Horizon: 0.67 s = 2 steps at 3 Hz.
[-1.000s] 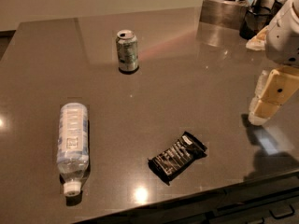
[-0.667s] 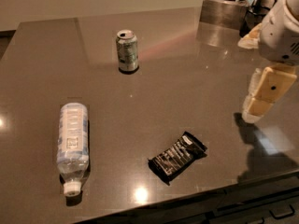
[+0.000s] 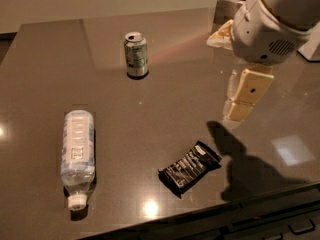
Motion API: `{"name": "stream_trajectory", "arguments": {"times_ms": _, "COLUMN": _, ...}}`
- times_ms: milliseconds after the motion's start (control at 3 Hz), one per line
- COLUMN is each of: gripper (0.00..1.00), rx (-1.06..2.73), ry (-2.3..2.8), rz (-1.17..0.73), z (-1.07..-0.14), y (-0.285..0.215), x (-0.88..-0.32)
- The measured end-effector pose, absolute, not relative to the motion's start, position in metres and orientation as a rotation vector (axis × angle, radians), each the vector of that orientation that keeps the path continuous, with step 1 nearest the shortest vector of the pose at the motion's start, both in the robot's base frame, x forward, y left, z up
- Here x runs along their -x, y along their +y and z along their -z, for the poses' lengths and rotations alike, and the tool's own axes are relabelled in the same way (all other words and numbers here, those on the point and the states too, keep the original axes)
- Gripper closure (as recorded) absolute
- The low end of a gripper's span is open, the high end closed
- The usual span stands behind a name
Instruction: Move blue plastic bottle near 7up can
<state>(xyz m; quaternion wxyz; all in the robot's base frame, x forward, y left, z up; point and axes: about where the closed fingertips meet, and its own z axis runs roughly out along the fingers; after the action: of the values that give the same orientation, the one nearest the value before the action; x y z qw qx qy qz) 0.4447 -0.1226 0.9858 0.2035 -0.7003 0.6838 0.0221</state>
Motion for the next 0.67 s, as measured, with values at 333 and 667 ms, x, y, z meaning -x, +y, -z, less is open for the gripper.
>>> {"name": "stream_trajectory", "arguments": {"times_ms": 333, "gripper": 0.00, "rx": 2.066, "ry": 1.756, "rz": -0.100, "z": -0.983, "y": -0.083, "x": -0.441}}
{"name": "stream_trajectory", "arguments": {"times_ms": 667, "gripper": 0.00, "rx": 2.194, "ry": 1.582, "rz": -0.126, "z": -0.974, "y": -0.041, "x": -0.439}}
